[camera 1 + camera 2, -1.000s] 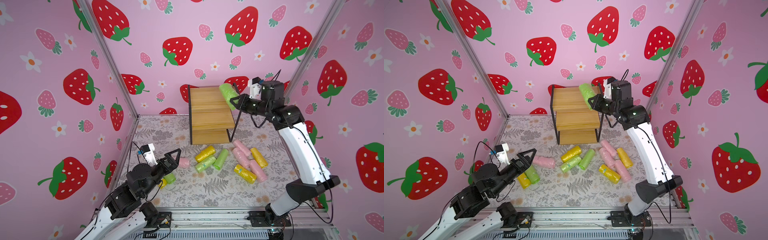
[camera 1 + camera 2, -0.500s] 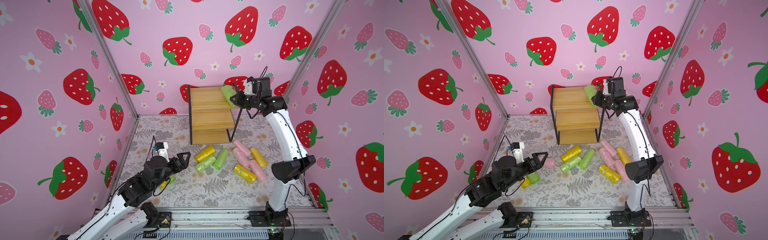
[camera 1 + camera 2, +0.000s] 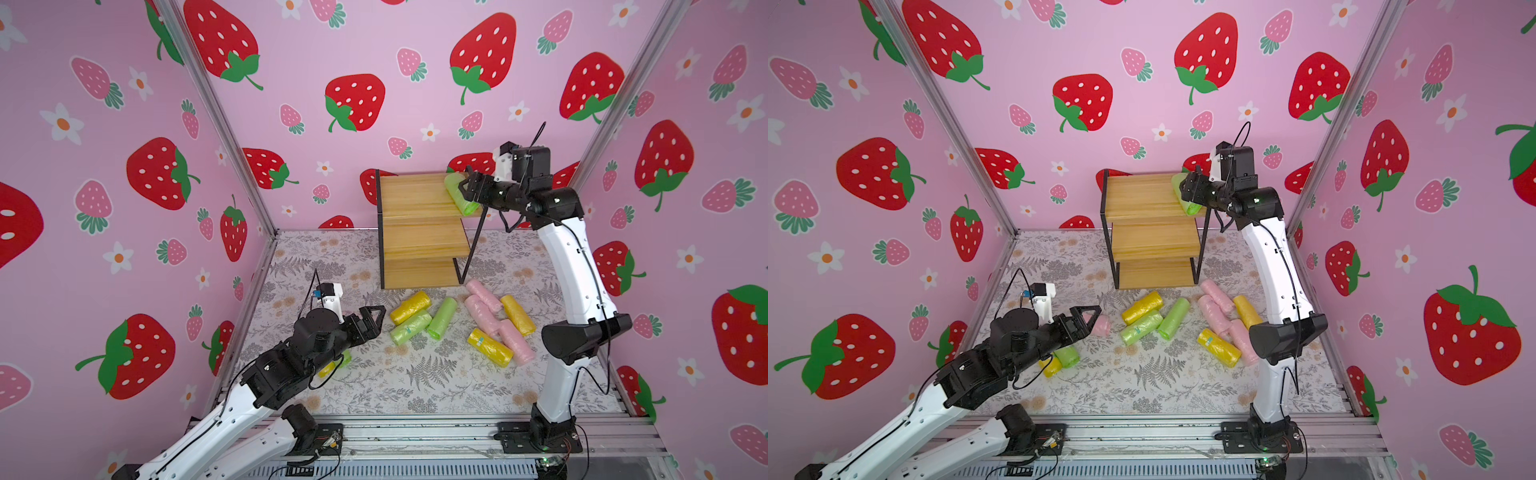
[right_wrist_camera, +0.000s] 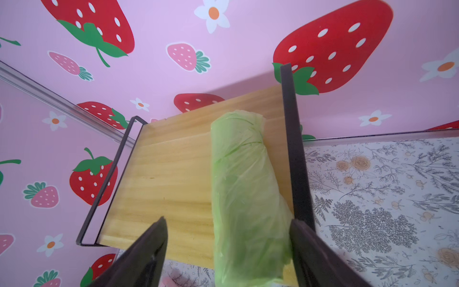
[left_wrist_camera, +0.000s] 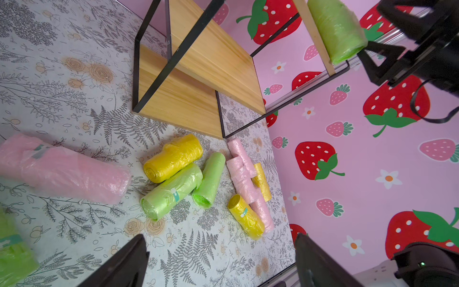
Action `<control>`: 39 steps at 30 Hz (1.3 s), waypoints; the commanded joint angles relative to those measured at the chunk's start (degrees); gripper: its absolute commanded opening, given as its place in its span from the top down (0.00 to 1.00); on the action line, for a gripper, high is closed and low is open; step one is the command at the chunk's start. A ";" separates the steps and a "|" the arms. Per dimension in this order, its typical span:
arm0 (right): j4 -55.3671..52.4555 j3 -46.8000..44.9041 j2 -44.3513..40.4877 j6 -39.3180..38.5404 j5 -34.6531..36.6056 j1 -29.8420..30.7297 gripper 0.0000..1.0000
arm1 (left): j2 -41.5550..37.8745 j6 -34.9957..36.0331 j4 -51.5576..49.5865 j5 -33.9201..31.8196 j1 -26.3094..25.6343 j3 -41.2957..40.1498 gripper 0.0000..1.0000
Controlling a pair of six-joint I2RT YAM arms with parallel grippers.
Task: Sort the rolls of trash bags by color and place them on the shelf
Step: Place the roll of trash bags on the shelf.
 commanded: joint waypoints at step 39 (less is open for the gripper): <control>20.21 -83.41 -27.37 33.76 2.25 18.63 0.20 | 6.00 3.78 -2.00 3.23 -3.75 -2.93 0.08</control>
